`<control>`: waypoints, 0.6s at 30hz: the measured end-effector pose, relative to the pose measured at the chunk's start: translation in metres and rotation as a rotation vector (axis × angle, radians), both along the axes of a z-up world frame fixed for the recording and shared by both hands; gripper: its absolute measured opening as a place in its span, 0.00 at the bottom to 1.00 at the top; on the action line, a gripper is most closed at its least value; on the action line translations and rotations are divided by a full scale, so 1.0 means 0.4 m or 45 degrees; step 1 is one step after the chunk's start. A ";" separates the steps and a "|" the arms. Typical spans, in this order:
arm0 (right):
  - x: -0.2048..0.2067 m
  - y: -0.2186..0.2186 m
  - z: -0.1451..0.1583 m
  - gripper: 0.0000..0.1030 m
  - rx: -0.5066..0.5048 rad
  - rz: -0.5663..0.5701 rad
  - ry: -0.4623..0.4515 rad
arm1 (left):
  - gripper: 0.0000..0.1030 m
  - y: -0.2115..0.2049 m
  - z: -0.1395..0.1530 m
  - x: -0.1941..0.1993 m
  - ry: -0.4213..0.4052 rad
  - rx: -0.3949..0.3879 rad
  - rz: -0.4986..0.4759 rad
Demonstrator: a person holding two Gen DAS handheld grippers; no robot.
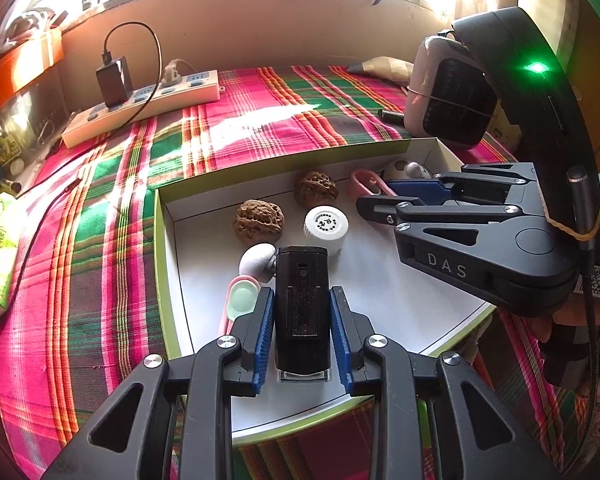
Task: Organize objects
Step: 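Open the left gripper to drop the black object while the right gripper releases the pink cable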
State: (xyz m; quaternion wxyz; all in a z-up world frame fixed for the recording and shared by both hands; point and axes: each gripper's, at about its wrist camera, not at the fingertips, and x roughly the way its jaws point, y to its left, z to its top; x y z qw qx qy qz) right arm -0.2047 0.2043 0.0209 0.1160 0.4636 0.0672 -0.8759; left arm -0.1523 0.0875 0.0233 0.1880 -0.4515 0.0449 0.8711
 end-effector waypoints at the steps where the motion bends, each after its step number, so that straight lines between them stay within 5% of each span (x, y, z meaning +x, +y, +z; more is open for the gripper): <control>1: 0.000 0.000 0.000 0.24 0.001 -0.001 0.000 | 0.25 0.000 0.000 0.000 -0.001 0.000 0.000; 18: 0.004 -0.008 -0.001 0.47 0.006 -0.009 -0.006 | 0.35 0.003 -0.001 0.007 0.005 -0.018 -0.007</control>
